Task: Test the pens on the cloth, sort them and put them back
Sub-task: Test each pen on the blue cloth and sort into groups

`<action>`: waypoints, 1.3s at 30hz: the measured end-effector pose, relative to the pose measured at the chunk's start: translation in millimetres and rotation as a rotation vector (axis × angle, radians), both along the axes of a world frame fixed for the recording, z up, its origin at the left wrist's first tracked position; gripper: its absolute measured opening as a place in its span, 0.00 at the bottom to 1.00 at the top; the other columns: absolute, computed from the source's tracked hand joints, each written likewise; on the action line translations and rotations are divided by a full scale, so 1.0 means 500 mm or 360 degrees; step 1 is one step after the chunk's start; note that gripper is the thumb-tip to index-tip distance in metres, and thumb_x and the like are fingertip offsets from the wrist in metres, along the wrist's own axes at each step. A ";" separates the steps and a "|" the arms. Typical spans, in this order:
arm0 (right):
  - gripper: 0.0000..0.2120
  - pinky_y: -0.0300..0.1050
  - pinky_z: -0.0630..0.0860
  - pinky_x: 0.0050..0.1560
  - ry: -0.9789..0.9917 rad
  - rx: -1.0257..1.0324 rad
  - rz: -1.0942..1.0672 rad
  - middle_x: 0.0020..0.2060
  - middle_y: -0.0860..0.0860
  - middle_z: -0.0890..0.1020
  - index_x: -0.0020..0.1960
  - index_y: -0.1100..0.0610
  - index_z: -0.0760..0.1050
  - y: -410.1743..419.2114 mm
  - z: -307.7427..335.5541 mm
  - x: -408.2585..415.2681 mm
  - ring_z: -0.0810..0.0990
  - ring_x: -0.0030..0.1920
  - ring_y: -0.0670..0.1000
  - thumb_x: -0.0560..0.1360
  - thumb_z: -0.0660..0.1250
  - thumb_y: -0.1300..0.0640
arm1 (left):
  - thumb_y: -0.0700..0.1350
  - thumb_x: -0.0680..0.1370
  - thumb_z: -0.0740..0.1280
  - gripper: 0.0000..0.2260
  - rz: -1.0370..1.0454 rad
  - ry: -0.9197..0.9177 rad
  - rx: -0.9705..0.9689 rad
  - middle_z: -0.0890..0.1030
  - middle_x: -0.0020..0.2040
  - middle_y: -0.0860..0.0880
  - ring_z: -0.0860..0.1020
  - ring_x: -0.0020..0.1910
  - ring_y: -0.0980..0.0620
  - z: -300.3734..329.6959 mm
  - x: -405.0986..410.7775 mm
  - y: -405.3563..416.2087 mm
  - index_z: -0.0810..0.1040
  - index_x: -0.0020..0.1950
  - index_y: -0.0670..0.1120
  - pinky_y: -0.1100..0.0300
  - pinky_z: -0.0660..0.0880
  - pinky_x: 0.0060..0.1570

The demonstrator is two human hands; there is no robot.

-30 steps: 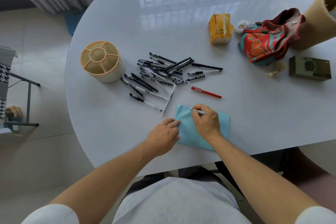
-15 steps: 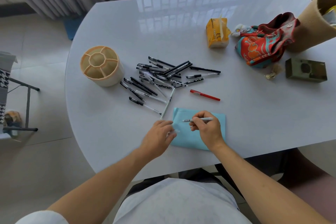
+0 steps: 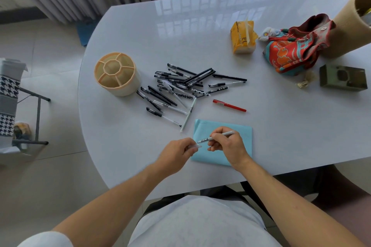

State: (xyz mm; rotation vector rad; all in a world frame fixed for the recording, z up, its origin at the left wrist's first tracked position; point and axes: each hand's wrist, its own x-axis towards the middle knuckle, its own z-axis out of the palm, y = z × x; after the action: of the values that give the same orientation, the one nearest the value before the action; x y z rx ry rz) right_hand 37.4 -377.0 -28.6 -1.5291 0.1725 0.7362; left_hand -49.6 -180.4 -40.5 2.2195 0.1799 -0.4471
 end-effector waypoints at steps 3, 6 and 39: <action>0.05 0.54 0.83 0.40 -0.0019 0.0000 -0.0102 0.34 0.62 0.82 0.40 0.62 0.80 -0.004 0.000 0.002 0.80 0.31 0.56 0.73 0.69 0.61 | 0.52 0.81 0.64 0.06 0.0041 0.0028 -0.0043 0.82 0.38 0.56 0.77 0.36 0.58 0.004 0.000 0.000 0.79 0.49 0.52 0.58 0.75 0.40; 0.05 0.54 0.83 0.39 -0.0014 0.0018 -0.0108 0.33 0.62 0.82 0.40 0.63 0.80 -0.007 -0.002 0.001 0.80 0.31 0.55 0.72 0.69 0.60 | 0.51 0.81 0.64 0.06 0.0067 0.0042 -0.0057 0.82 0.38 0.55 0.78 0.37 0.58 0.009 0.002 -0.001 0.79 0.50 0.51 0.58 0.75 0.41; 0.10 0.55 0.71 0.60 -0.0940 -0.1778 0.0587 0.56 0.61 0.77 0.55 0.58 0.82 0.010 -0.079 0.239 0.71 0.60 0.64 0.77 0.67 0.57 | 0.51 0.82 0.64 0.04 0.1303 0.0298 0.0441 0.79 0.42 0.54 0.77 0.38 0.56 -0.042 -0.191 0.190 0.75 0.53 0.52 0.58 0.70 0.34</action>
State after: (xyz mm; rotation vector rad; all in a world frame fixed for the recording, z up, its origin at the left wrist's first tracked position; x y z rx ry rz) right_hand 157.1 -371.8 -67.9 -2.8330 -0.1950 0.4205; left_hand -145.0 -85.4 -61.6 2.1293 1.2527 -0.1704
